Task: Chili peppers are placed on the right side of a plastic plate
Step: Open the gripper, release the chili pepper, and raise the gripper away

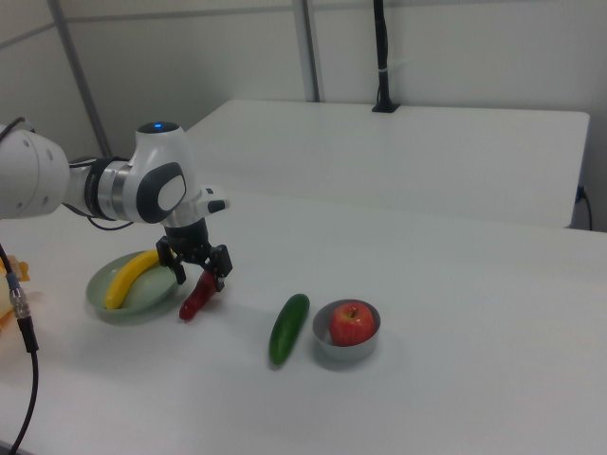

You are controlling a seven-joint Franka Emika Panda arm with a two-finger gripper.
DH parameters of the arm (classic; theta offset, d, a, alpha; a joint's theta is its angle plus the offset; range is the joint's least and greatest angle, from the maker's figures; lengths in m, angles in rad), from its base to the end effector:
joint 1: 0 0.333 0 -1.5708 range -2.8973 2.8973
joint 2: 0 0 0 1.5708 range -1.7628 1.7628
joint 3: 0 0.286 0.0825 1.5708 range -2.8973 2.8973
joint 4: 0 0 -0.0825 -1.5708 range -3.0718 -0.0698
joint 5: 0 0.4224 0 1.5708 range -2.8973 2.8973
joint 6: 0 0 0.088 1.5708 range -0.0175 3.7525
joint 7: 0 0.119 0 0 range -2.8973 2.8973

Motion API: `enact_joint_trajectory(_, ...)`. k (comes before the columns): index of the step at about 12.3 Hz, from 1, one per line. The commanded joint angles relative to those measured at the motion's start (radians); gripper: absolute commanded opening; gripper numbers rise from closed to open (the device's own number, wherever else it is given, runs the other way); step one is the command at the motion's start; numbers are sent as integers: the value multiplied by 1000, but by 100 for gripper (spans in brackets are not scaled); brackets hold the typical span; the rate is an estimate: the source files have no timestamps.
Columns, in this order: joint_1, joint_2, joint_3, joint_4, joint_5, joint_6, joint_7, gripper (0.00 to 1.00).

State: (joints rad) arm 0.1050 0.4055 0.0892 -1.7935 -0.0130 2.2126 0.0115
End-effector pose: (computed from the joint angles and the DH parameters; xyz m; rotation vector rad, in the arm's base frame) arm 0.6566 0.1261 0.2650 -3.1024 -0.2846 -0.0197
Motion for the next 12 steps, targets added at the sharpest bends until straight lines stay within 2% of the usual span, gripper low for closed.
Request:
enact_joint_trajectory(1,15,-80,-12,-7,-15,3,63,100)
enact_joint_trajectory(3,13,-170,-26,3,-12,-58,82,100)
enact_joint_trajectory(7,54,-312,-138,133,8,-353,185,100)
enact_joint_trajectory(9,80,-373,-186,140,11,-448,185,100)
enact_joint_trajectory(12,81,-445,-197,138,39,-530,182,100)
